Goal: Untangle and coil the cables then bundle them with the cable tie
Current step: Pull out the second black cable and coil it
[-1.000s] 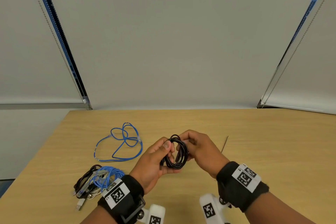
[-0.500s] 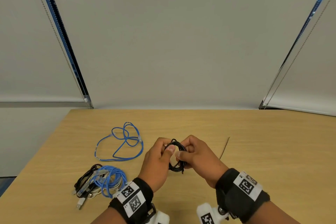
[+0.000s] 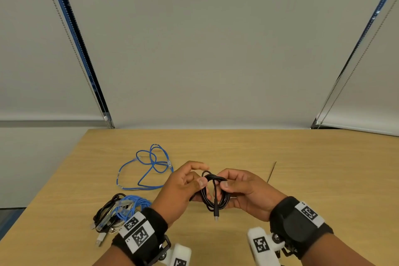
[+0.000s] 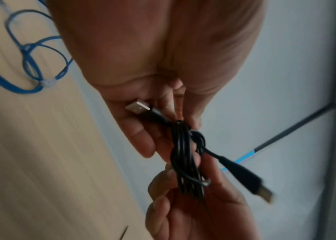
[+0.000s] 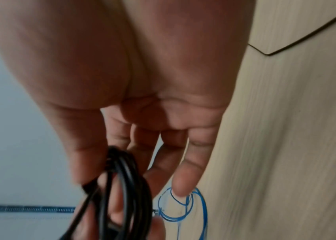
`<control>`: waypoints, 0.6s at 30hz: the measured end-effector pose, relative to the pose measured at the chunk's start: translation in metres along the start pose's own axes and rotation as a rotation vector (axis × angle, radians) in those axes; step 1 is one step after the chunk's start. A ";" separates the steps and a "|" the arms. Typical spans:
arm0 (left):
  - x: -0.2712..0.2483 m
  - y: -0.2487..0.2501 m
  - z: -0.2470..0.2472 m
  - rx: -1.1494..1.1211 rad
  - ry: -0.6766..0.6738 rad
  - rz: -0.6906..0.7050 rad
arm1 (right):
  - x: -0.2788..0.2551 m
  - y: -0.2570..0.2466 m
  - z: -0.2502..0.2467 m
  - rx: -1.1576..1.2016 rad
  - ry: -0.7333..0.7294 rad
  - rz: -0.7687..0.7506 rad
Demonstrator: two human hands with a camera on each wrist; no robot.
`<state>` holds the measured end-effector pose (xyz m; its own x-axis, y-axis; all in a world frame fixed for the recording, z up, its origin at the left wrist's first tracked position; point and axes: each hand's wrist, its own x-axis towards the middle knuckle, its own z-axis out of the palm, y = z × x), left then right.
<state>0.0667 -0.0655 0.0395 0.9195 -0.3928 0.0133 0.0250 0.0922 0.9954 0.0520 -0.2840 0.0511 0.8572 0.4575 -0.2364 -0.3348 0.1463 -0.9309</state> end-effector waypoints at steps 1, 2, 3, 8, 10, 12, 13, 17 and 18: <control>0.001 -0.002 0.000 0.058 0.031 -0.002 | 0.001 0.001 0.003 -0.068 0.053 -0.003; 0.002 -0.004 0.001 0.123 0.071 -0.005 | 0.003 0.001 0.006 -0.145 0.115 -0.004; 0.002 -0.006 0.002 0.178 0.116 -0.008 | 0.005 0.000 0.011 -0.229 0.180 -0.002; 0.004 -0.016 0.007 0.137 0.245 -0.034 | 0.013 -0.004 0.032 -0.983 0.357 -0.073; 0.002 -0.016 0.002 0.066 0.185 -0.083 | 0.013 -0.006 0.033 -1.128 0.346 -0.087; 0.001 -0.015 -0.005 0.027 0.126 -0.115 | 0.011 -0.011 0.031 -1.044 0.293 -0.049; -0.003 -0.015 -0.013 -0.004 0.106 -0.122 | 0.013 -0.013 0.034 -0.984 0.247 -0.026; -0.011 -0.013 -0.027 -0.111 0.030 -0.129 | 0.012 -0.019 0.034 -0.737 0.133 0.006; -0.013 -0.012 -0.030 -0.117 0.026 -0.122 | 0.013 -0.018 0.034 -0.671 0.115 0.013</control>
<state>0.0663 -0.0340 0.0243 0.9168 -0.3838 -0.1107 0.1811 0.1522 0.9716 0.0558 -0.2505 0.0746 0.9030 0.3543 -0.2428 -0.0624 -0.4512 -0.8902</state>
